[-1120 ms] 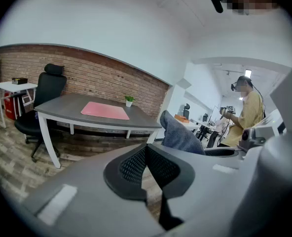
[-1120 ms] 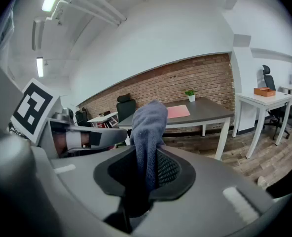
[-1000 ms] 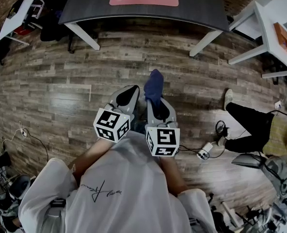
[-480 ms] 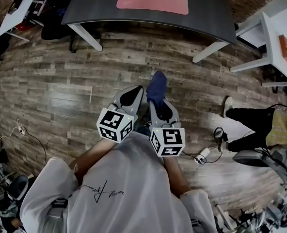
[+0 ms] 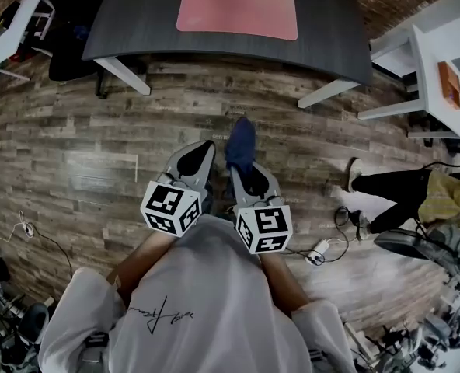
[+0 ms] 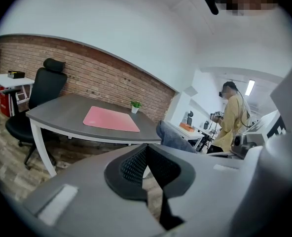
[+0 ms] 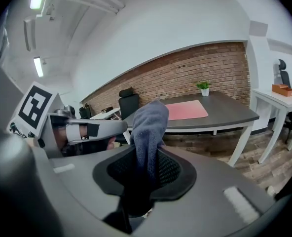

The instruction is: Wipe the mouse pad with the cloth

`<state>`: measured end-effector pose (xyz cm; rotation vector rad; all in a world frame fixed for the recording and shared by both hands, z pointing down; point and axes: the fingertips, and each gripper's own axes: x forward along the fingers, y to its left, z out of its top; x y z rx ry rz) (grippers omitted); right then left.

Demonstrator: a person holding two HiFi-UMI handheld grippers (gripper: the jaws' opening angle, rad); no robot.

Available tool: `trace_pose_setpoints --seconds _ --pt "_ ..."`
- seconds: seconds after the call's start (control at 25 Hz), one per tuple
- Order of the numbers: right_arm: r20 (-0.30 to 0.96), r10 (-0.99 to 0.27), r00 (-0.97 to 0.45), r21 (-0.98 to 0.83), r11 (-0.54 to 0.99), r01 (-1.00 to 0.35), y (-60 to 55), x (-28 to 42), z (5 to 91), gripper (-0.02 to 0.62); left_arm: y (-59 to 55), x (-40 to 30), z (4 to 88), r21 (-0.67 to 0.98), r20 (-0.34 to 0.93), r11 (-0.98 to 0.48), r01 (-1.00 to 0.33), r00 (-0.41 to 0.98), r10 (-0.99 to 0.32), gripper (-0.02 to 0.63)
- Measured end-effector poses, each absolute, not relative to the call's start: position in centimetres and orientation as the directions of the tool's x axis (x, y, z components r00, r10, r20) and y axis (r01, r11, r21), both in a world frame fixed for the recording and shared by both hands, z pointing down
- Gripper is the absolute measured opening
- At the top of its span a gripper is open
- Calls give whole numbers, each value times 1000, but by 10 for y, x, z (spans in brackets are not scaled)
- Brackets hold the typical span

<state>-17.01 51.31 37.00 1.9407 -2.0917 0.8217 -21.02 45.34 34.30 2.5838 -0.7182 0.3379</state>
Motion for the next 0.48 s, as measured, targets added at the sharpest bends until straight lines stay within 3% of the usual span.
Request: trace_pose_setpoints --seconds 0.48 --pt "459 -880 -124 -260 1 -966 410 -191 354 89 365 -212 320 359 281 -830 -427 897 -340 17"
